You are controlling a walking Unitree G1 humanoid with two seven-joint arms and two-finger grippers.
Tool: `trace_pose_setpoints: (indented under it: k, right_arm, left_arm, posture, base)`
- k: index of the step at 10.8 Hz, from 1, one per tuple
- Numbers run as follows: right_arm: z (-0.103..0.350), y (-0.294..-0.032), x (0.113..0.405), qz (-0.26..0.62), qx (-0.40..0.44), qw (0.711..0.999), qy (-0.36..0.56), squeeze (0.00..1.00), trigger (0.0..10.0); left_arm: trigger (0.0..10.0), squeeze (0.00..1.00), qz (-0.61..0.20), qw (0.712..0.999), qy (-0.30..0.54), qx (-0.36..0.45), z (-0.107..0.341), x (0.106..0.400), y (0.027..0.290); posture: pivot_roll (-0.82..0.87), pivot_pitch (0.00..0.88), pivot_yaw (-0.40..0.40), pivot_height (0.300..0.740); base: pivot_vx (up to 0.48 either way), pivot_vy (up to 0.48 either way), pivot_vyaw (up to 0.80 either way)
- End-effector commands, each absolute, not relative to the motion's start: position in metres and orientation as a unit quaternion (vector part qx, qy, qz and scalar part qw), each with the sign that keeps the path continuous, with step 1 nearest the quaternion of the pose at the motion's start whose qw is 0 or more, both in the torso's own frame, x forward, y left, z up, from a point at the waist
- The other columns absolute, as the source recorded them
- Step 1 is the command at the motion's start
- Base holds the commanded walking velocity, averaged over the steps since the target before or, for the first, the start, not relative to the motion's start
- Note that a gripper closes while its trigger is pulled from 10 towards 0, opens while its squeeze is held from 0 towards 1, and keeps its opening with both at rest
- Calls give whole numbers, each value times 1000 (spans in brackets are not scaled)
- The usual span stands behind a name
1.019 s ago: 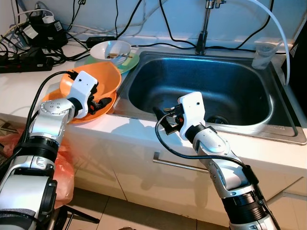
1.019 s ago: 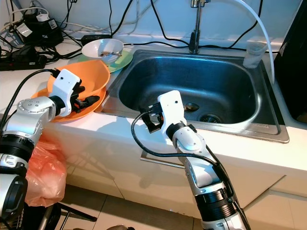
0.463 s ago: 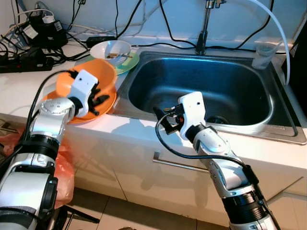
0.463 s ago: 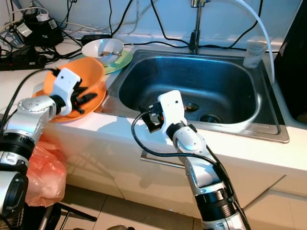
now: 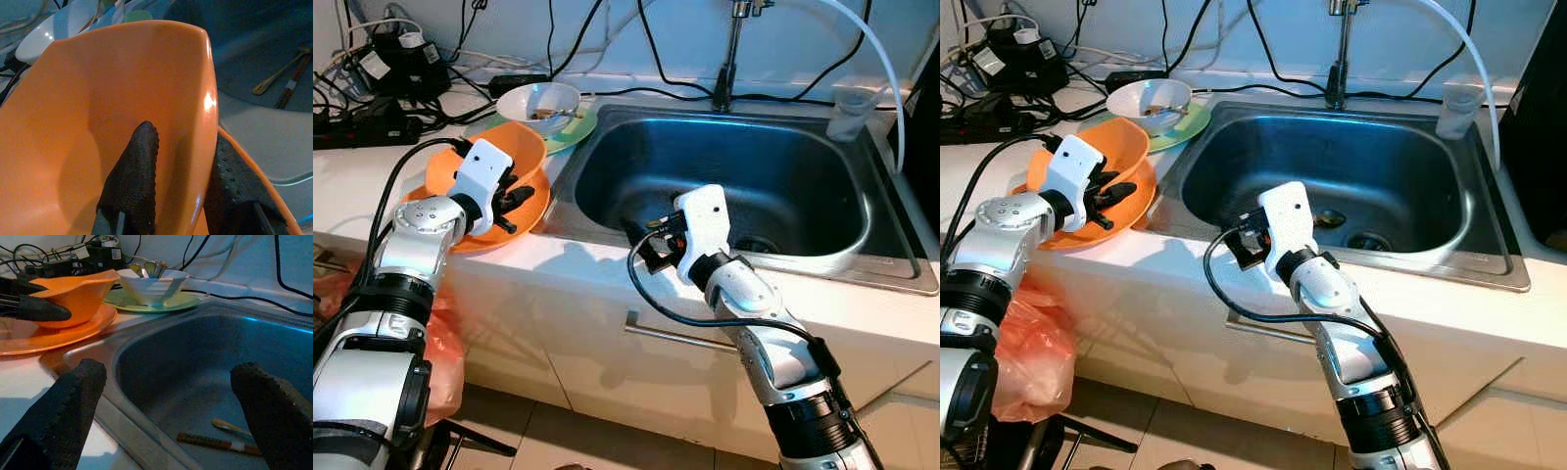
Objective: Kitchen organization
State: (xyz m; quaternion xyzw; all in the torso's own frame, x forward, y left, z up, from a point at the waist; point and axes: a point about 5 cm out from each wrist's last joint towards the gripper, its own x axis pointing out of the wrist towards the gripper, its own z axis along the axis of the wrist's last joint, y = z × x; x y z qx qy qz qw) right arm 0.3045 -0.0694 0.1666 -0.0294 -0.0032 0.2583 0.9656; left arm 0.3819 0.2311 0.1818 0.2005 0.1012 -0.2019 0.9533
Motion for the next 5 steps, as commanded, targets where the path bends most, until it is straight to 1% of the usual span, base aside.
trace_pose_setpoints:
  k: [1,2,4,5]
  right_arm:
    - [174,-66,303,272,-23,962,-20,420,10000]
    - [174,-66,303,273,-24,962,-20,424,10000]
    - [173,-69,303,271,-31,962,-19,420,10000]
    - [175,-73,303,263,-41,964,-20,420,10000]
  left_arm:
    - [0,0,-191,956,93,200,185,383,233]
    - [0,0,-192,957,83,201,188,384,231]
    - [0,0,-205,954,39,214,203,389,212]
    - [0,0,-213,947,20,239,208,391,200]
  posture:
    - [20,0,92,740]
    - [20,0,92,740]
    - [-3,0,87,740]
    - [-24,0,93,740]
  base:
    - [0,0,0]
    - [0,0,0]
    - [0,0,0]
    - [0,0,0]
